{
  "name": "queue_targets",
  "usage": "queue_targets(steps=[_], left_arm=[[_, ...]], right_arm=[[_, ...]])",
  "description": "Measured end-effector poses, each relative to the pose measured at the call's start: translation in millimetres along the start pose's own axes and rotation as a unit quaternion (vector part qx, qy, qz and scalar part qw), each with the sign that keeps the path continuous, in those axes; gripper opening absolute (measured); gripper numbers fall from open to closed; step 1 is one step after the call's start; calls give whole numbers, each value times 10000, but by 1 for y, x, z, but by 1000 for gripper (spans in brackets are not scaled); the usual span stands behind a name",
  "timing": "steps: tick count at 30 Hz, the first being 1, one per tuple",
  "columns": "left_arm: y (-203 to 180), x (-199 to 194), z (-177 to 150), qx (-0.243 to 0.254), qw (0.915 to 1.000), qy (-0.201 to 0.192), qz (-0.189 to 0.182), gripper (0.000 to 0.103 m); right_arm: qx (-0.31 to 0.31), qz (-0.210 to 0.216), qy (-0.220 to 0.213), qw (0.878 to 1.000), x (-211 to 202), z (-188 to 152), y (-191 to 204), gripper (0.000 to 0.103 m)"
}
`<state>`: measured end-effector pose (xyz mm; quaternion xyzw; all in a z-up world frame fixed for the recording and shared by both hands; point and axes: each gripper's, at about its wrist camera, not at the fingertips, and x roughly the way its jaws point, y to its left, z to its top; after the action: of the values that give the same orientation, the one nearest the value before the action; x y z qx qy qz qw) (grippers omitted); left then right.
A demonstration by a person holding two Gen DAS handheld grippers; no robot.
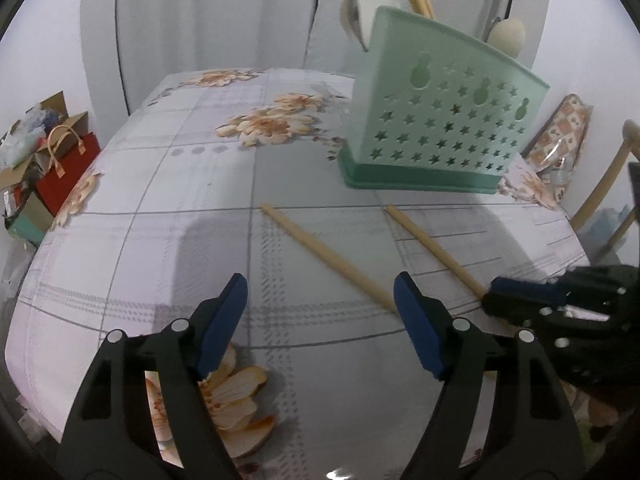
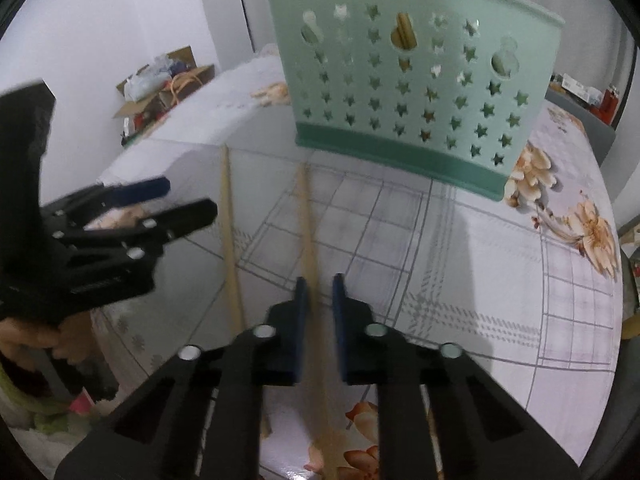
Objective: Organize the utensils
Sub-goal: 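Close the right tool on one remaining chopstick, then close the left tool on another chopstick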
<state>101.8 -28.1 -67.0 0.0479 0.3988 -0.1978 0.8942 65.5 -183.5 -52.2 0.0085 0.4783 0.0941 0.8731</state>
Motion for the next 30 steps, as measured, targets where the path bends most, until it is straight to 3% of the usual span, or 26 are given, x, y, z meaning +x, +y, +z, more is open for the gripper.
queue_targets(steps=[10, 15, 20, 24, 30], left_arm=[[-24, 18, 2, 272, 9981, 264, 481, 62], [-24, 15, 3, 282, 9980, 191, 535, 30], [-19, 11, 2, 395, 9978, 211, 490, 13], [-11, 7, -1, 433, 9978, 264, 430, 6], [-15, -8, -13, 582, 9969, 487, 212, 5]], right_arm=[[370, -212, -17, 9991, -14, -13, -24, 6], [694, -280, -49, 9972, -22, -22, -44, 6], [853, -268, -101, 9959, -23, -24, -54, 6], [858, -285, -104, 9958, -23, -25, -54, 6], [930, -278, -70, 9953, -28, -32, -61, 6]])
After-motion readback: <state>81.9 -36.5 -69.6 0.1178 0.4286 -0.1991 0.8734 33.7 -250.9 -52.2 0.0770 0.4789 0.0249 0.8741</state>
